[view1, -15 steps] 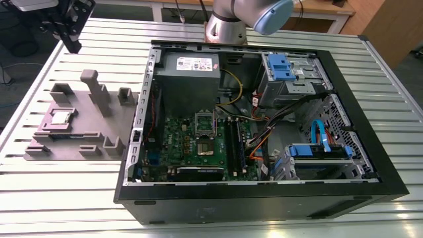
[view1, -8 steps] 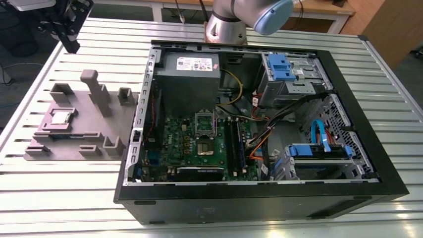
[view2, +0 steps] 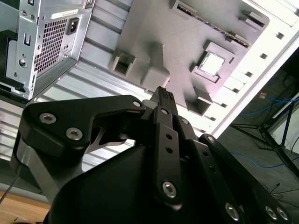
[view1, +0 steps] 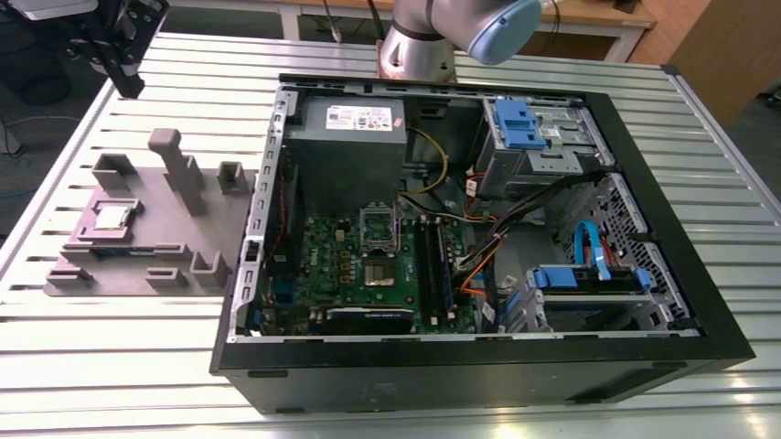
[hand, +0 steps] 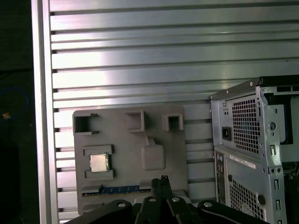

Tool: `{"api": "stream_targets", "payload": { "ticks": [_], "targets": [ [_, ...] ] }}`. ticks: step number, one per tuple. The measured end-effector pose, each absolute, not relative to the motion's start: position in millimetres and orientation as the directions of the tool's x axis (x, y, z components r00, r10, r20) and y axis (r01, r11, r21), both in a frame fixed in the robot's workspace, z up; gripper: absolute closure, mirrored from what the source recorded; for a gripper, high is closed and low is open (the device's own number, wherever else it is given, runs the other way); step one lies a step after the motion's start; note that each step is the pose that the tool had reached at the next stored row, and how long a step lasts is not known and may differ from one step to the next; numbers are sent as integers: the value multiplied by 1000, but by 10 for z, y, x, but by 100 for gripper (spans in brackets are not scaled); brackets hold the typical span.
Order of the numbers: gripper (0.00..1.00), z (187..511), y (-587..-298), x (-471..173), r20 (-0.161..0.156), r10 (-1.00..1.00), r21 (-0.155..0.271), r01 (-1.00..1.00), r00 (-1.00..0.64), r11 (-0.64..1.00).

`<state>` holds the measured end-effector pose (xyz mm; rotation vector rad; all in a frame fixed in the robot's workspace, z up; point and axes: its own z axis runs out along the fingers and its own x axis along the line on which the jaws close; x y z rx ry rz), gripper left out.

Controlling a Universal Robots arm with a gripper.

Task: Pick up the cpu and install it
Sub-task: 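Reach for the cpu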

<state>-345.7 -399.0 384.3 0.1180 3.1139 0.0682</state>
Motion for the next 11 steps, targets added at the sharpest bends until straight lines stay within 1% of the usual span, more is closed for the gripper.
{"api": "stream_targets", "payload": {
  "ticks": [11],
  "targets": [
    [90, 3843, -3989, -3501, -23, 76, 45, 75, -997, 996]
  ]
}}
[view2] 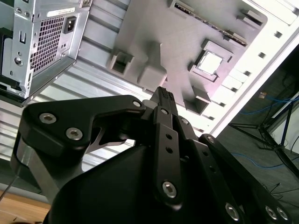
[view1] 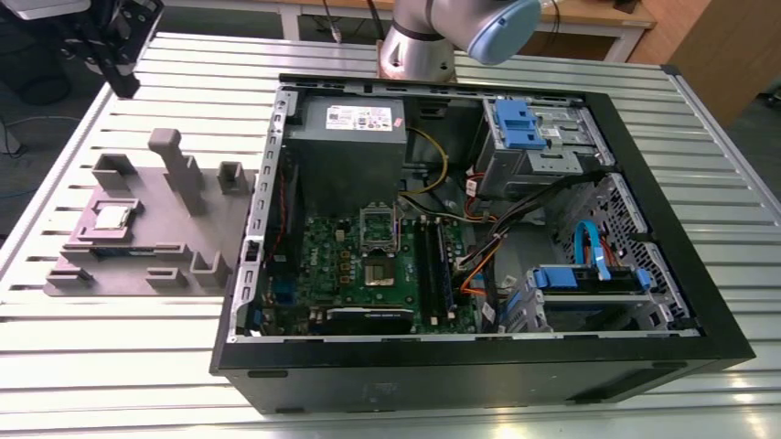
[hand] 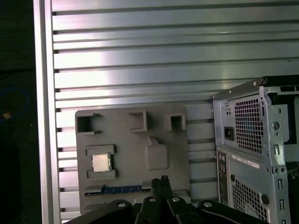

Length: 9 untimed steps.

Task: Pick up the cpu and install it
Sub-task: 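Reach for the cpu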

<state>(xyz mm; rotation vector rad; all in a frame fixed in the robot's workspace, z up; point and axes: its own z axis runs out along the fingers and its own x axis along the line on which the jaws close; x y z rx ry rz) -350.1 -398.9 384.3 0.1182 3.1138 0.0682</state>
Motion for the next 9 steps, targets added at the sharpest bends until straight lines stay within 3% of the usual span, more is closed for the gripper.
{"api": "stream_targets", "payload": {
  "ticks": [9],
  "targets": [
    [90, 3843, -3988, -3594, -23, 76, 45, 75, -997, 996]
  ]
}}
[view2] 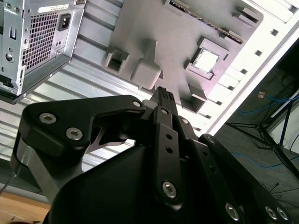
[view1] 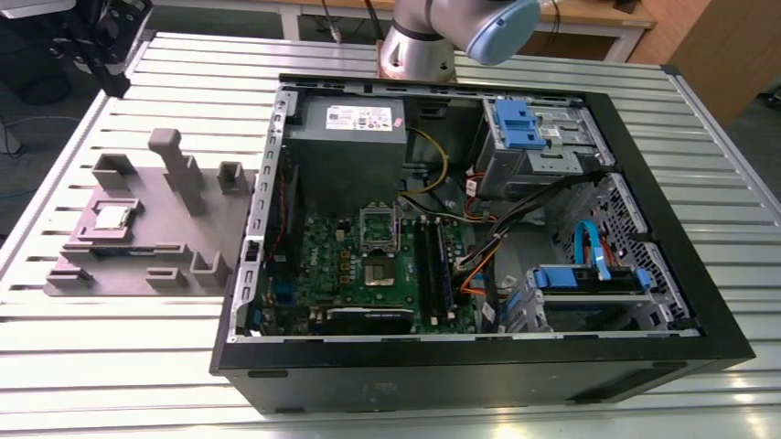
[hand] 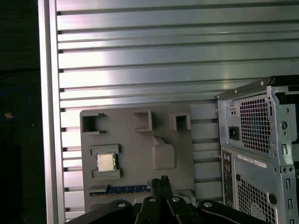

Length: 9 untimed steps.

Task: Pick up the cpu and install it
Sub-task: 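Reach for the cpu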

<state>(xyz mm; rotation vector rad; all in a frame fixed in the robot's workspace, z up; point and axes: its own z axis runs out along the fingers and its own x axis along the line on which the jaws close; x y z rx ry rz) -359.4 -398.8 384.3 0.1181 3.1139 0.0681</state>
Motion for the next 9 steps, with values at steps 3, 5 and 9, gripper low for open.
{"api": "stream_targets", "payload": {
  "ticks": [3, 5, 9],
  "targets": [
    [90, 3841, -3985, -3642, -23, 76, 45, 75, -997, 996],
    [90, 3841, -3982, -3672, -23, 76, 45, 75, -997, 996],
    [90, 3840, -3979, -3689, -23, 76, 45, 75, -997, 996]
  ]
}}
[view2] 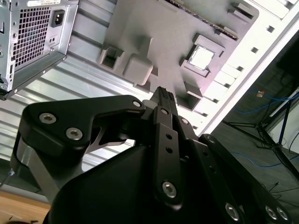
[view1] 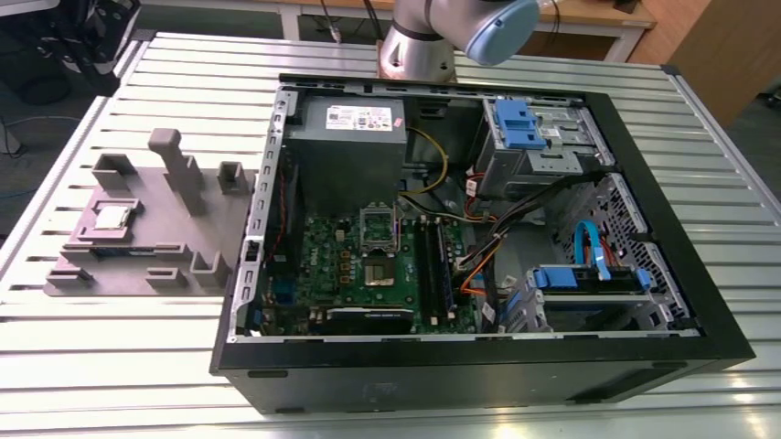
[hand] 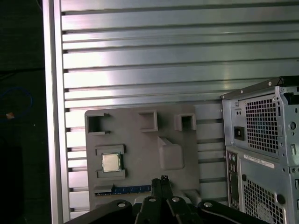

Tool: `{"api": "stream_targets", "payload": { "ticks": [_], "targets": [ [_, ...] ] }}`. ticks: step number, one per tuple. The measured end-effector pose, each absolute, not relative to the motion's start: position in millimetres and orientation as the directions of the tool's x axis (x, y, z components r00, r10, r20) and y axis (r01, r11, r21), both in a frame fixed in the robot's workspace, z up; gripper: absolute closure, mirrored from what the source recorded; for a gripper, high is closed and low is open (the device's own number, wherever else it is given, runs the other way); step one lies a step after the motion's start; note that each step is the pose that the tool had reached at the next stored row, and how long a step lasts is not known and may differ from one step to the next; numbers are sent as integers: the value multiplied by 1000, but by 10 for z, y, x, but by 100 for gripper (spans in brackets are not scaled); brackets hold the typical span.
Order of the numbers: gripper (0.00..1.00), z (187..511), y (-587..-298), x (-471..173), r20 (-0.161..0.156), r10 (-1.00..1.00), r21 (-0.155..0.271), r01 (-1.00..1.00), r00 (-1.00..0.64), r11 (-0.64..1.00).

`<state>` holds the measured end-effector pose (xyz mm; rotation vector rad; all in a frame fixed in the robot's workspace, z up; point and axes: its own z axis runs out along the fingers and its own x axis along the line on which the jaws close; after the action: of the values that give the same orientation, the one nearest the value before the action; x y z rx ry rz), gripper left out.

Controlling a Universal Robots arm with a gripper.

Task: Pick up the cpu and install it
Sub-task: 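Reach for the cpu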

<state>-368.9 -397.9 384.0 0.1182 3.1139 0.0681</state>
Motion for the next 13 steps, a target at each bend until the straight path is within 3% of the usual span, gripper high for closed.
{"api": "stream_targets", "payload": {
  "ticks": [13],
  "targets": [
    [90, 3840, -3979, -3749, -23, 76, 45, 75, -997, 996]
  ]
}}
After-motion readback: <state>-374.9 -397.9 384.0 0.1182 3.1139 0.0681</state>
